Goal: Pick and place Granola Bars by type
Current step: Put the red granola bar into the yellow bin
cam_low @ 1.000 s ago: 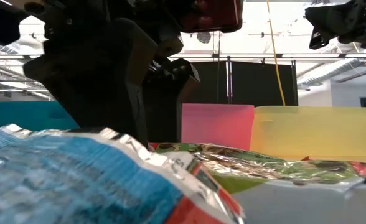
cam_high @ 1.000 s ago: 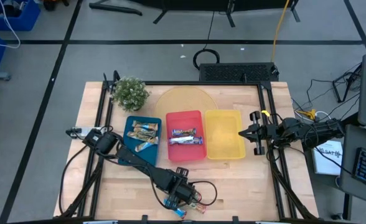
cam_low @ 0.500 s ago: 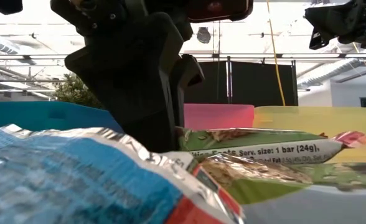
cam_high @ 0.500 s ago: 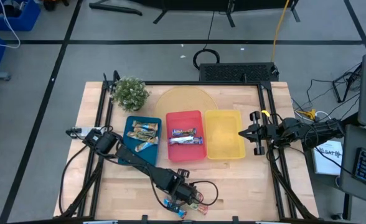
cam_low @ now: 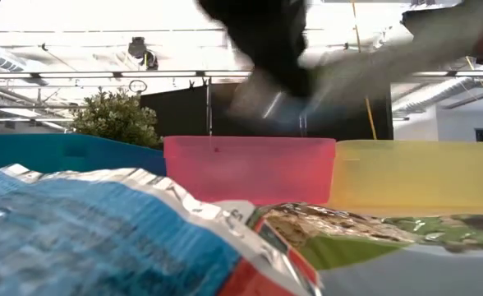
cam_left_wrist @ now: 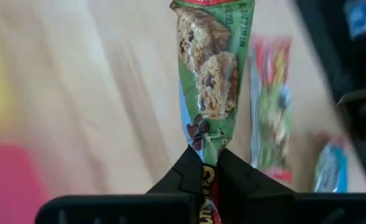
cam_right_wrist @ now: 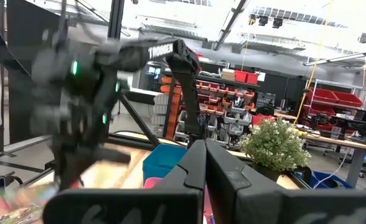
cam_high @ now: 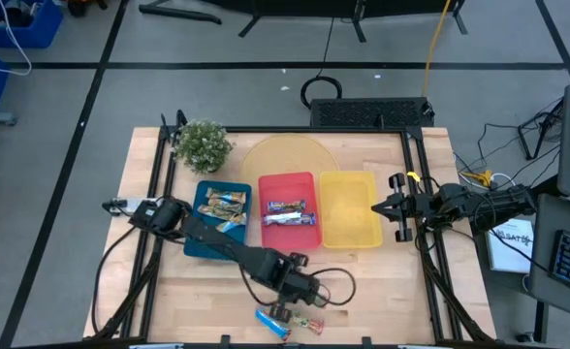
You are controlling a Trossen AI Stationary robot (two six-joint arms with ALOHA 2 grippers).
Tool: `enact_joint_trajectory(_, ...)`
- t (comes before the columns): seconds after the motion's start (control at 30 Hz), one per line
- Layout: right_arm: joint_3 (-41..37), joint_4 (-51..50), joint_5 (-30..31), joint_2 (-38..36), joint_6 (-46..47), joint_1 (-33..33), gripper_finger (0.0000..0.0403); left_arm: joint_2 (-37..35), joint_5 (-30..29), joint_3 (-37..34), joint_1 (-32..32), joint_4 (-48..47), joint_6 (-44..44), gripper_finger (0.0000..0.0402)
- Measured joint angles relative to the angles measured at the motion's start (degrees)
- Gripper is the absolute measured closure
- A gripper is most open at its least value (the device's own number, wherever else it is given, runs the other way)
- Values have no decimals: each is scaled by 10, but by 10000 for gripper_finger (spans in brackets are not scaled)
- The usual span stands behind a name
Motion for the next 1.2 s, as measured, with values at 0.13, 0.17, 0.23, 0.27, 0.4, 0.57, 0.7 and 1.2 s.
enact_joint_trajectory(0.13,0,0,0,1,-1,0,403,-3,-60,99,30,1,67,356)
enact_joint_trajectory(0.17,0,0,0,1,-1,0,403,-3,-78,118,42,3,83,353)
enact_joint_trajectory(0.23,0,-1,0,1,-1,0,403,-4,-111,143,68,8,107,354)
enact_joint_trajectory(0.27,0,-2,0,1,-1,0,403,-4,-125,149,83,10,114,358)
enact_joint_trajectory(0.4,0,-6,0,1,-1,0,403,-3,-122,143,151,26,135,380)
enact_joint_trajectory(0.57,0,6,0,1,-7,0,403,-1,-42,84,233,109,151,373)
enact_joint_trajectory(0.7,0,24,0,1,-17,0,403,-2,-12,35,277,208,134,347)
enact_joint_trajectory(1.2,0,41,0,1,-51,0,403,-1,29,-89,314,402,105,355)
